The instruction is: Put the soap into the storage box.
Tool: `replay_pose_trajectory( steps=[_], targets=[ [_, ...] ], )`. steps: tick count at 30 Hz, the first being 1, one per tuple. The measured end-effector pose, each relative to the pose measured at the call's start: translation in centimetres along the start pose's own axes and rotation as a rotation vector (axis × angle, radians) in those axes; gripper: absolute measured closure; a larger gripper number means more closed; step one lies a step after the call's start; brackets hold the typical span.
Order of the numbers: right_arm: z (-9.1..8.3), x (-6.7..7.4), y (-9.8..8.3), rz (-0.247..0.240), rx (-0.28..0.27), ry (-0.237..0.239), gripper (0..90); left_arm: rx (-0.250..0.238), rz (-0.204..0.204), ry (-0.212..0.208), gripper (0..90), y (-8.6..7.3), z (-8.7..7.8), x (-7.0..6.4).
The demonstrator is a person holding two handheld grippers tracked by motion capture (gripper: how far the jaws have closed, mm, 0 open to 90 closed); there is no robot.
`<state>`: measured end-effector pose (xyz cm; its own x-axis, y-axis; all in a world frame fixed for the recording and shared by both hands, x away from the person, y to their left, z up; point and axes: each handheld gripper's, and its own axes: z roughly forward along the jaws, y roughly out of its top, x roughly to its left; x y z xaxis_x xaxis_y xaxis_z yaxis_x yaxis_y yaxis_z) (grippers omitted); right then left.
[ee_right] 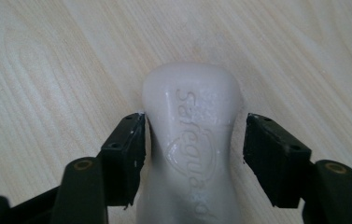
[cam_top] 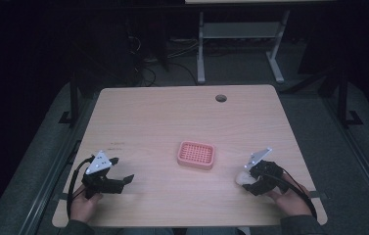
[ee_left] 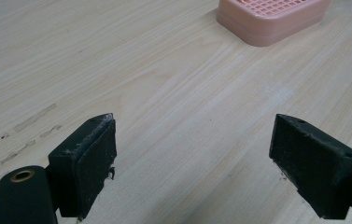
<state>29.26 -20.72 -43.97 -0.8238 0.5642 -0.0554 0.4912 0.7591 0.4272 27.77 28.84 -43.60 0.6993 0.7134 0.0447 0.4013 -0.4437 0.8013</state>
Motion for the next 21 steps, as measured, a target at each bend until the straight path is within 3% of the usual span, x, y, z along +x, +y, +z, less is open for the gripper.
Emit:
replay_pose_trajectory(
  steps=[13,21],
  targets=[
    [0.64,-0.01,-0.19,0.006,0.040,0.015,44.7,0.012,0.006,0.000,14.5,0.02,0.00,0.03],
    [0.61,-0.27,-0.39,0.030,0.030,0.040,47.9,0.008,-0.002,0.002,14.4,-0.01,0.02,0.00]
  ],
)
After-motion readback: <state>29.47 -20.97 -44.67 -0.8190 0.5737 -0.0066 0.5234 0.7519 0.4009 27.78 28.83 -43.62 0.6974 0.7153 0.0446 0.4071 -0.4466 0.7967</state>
